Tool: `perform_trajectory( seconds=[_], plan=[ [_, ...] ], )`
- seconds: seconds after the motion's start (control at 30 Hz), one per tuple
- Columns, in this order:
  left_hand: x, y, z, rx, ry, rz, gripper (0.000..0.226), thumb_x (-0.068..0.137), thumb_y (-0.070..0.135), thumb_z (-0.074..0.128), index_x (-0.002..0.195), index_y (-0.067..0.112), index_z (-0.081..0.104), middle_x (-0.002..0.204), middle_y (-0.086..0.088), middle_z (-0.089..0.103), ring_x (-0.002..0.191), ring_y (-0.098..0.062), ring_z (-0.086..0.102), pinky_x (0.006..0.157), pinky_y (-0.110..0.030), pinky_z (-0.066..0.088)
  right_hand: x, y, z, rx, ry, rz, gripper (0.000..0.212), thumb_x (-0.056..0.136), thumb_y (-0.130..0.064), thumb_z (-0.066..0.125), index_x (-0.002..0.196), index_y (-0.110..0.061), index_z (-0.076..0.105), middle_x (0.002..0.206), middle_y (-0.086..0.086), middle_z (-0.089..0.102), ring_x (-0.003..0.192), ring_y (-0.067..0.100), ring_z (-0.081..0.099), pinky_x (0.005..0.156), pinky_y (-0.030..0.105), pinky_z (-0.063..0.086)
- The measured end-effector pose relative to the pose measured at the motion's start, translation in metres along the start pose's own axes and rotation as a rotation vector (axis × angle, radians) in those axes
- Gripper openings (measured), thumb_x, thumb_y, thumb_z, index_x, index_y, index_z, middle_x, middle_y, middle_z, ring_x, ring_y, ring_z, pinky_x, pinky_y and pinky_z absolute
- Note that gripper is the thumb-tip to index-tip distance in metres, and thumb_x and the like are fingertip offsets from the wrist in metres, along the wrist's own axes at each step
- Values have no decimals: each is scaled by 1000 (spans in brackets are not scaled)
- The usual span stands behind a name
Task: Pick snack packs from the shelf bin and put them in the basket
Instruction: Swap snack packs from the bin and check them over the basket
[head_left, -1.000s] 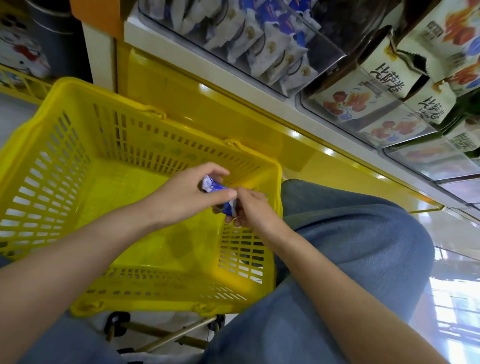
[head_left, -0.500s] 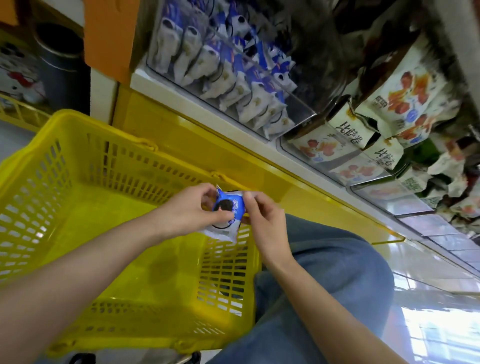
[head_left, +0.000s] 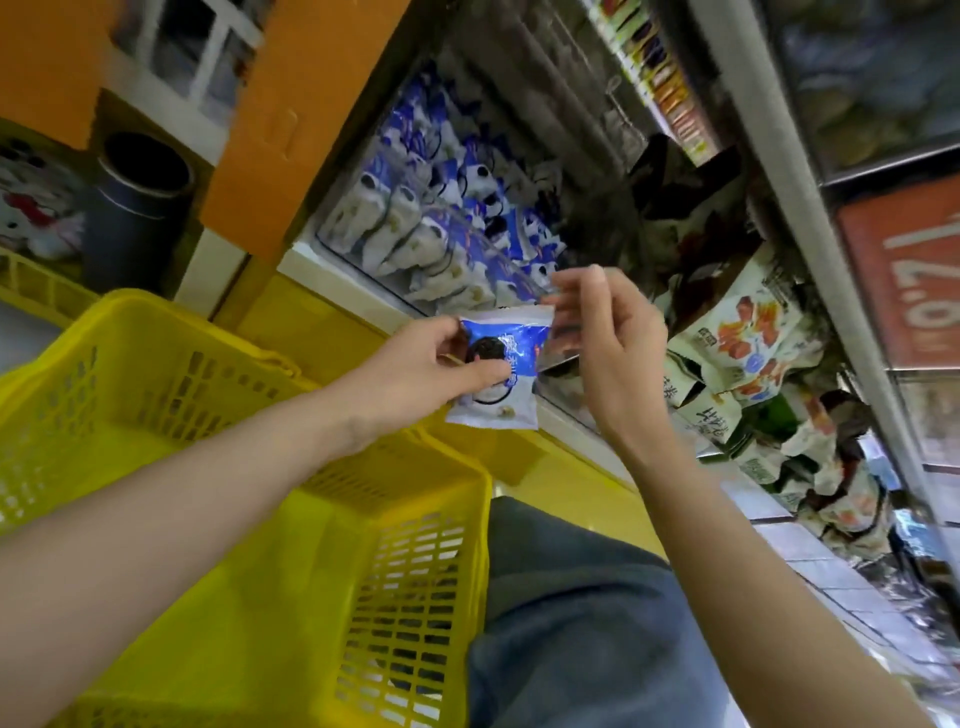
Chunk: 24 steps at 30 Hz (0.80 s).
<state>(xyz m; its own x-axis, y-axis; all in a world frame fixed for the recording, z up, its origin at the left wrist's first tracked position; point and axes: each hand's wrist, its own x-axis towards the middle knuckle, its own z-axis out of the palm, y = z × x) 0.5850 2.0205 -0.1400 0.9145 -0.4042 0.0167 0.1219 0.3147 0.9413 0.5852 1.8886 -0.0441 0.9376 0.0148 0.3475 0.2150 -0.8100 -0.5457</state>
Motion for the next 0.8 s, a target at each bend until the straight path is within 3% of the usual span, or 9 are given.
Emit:
perform_trajectory(
  seconds=[0.07, 0.2, 0.33, 0.57, 0.67, 0.7, 0.8],
  plan=[
    [5, 3, -6, -1, 30, 27, 12, 82, 22, 67, 90, 27, 60, 86, 13, 69, 72, 6, 63, 66, -9, 48, 32, -2, 2, -20, 38, -20, 23, 98, -21, 40, 90, -21, 62, 79, -7, 63, 72, 4, 61, 67, 25, 53],
    [8, 1, -17, 0, 79, 39, 18, 82, 20, 66, 99, 24, 59, 100, 1, 69, 90, -11, 64, 73, -14, 49, 96, 15, 24, -172, -49, 41, 20, 97, -23, 45, 101, -15, 63, 96, 0, 65, 86, 12, 59, 82, 31, 50],
    [11, -1, -24, -25, 91, 50, 19, 82, 18, 66, 100, 22, 60, 101, 0, 69, 90, -10, 63, 73, -11, 48, 144, 40, 45, -310, -173, 163, 26, 97, -24, 46, 111, -10, 63, 107, 8, 65, 85, 10, 53, 77, 23, 39],
    [18, -10, -28, -75, 89, 56, 16, 82, 20, 67, 92, 29, 58, 92, 13, 66, 82, 3, 60, 67, -4, 46, 169, 49, 63, -316, -272, 286, 24, 93, -23, 54, 101, -5, 67, 94, 8, 65, 82, 14, 58, 80, 27, 47],
    [19, -15, -26, -73, 69, 54, 19, 82, 20, 67, 96, 29, 57, 95, 13, 66, 86, 2, 61, 72, -7, 48, 174, 46, 65, -349, -299, 337, 28, 90, -26, 59, 98, 0, 66, 72, 0, 56, 60, 8, 47, 60, 22, 40],
    [19, -16, -25, -74, 60, 54, 19, 82, 20, 67, 96, 29, 57, 95, 14, 66, 85, 5, 62, 72, -7, 48, 175, 45, 66, -352, -311, 366, 33, 89, -27, 61, 106, 0, 64, 75, 1, 57, 62, 8, 47, 59, 21, 39],
    [19, -18, -24, -83, 52, 52, 21, 81, 18, 67, 93, 31, 56, 93, 17, 64, 82, 9, 61, 71, -5, 48, 179, 44, 68, -360, -334, 458, 51, 85, -34, 64, 125, -5, 54, 114, 8, 61, 84, 13, 52, 72, 24, 40]
  ],
)
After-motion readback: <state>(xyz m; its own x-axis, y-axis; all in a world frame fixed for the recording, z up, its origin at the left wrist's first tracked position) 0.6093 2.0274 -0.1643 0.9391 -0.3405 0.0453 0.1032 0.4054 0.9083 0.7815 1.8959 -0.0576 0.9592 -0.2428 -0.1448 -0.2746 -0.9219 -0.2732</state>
